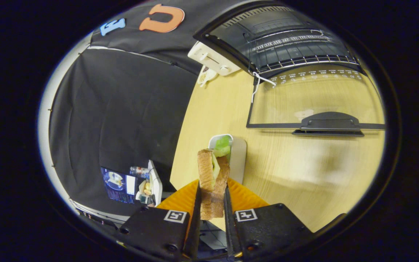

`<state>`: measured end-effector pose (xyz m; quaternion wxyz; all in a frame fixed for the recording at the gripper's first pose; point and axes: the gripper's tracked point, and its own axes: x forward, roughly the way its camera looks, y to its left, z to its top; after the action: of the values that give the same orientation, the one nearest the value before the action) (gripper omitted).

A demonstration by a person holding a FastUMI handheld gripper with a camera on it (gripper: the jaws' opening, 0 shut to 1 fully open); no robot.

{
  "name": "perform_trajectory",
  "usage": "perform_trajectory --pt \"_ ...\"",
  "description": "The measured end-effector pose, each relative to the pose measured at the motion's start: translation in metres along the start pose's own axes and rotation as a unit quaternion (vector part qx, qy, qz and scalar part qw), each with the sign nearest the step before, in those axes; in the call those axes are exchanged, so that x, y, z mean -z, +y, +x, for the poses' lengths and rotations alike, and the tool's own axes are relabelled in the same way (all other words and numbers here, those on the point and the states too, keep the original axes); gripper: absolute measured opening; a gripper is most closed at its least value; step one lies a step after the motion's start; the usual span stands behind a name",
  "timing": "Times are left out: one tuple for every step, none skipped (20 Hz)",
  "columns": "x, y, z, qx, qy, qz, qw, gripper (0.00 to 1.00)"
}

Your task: Open the toaster oven, put the food inside, and close the toaster oven door.

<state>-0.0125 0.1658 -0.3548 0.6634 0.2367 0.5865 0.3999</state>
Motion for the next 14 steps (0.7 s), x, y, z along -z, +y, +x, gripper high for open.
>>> perform_trajectory --pt "0.0 0.005 -0.004 -0.009 -0.004 0.005 1.0 0.35" --pt "-0.002 0.009 -0.008 -0.02 -0.008 0.011 1.0 0.35" --pt "-0.003 0.013 -0.013 -0.03 -0.011 0.014 0.999 0.35" --pt "-0.008 0.016 -0.019 -0.039 -0.021 0.018 0.999 0.35" --pt "-0.011 0.018 -0.025 -0.046 -0.029 0.02 0.998 0.35" --pt "-0.016 0.019 -0.032 -0.052 -0.038 0.022 0.998 0.35" --pt "-0.02 0.019 -0.038 -0.058 -0.048 0.024 0.997 0.35" --pt "-0.025 0.018 -0.044 -0.062 -0.055 0.027 0.996 0.35" --pt "-0.032 0.016 -0.052 -0.069 -0.07 0.029 0.995 0.35" --pt "-0.042 0.015 -0.057 -0.077 -0.091 0.03 0.992 0.35" --pt "-0.051 0.011 -0.064 -0.081 -0.11 0.034 0.99 0.35" --pt "-0.061 0.007 -0.072 -0.086 -0.132 0.036 0.987 0.35" --pt "-0.07 0.003 -0.079 -0.089 -0.155 0.045 0.983 0.35" --pt "-0.08 -0.004 -0.085 -0.091 -0.176 0.054 0.979 0.35"
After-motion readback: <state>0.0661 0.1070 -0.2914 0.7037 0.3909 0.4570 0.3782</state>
